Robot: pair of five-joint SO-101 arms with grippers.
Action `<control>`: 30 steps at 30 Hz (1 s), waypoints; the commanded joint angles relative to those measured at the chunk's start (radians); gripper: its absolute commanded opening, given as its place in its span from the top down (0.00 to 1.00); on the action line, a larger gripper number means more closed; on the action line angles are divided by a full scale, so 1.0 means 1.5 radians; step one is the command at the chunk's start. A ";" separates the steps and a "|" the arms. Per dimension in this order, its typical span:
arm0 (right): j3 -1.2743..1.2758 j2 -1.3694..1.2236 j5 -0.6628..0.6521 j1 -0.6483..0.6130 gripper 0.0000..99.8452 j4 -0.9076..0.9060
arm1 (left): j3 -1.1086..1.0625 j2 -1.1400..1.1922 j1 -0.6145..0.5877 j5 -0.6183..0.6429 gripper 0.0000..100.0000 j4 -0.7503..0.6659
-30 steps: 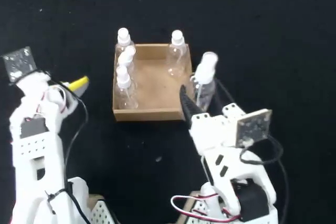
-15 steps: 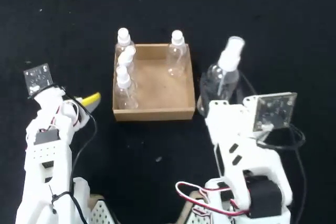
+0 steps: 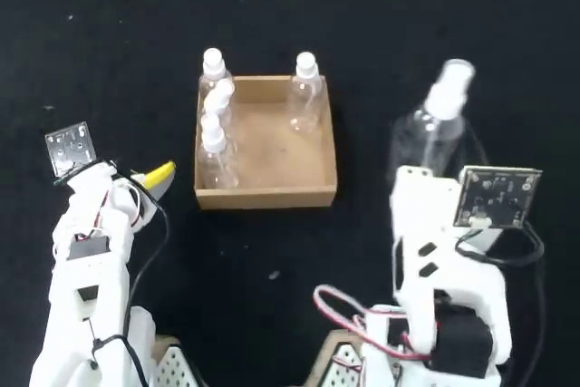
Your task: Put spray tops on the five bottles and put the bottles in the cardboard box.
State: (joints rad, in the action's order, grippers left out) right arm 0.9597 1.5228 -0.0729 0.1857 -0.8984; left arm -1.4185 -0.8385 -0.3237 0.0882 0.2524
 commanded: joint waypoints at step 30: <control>0.073 -0.411 -0.039 0.206 0.99 0.477 | 0.001 -0.012 0.007 -0.001 0.68 -0.015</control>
State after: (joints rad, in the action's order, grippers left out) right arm 1.1439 1.0273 -0.1220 0.4634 -0.3076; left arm -1.4185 -0.8385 -0.3237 0.0882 0.2463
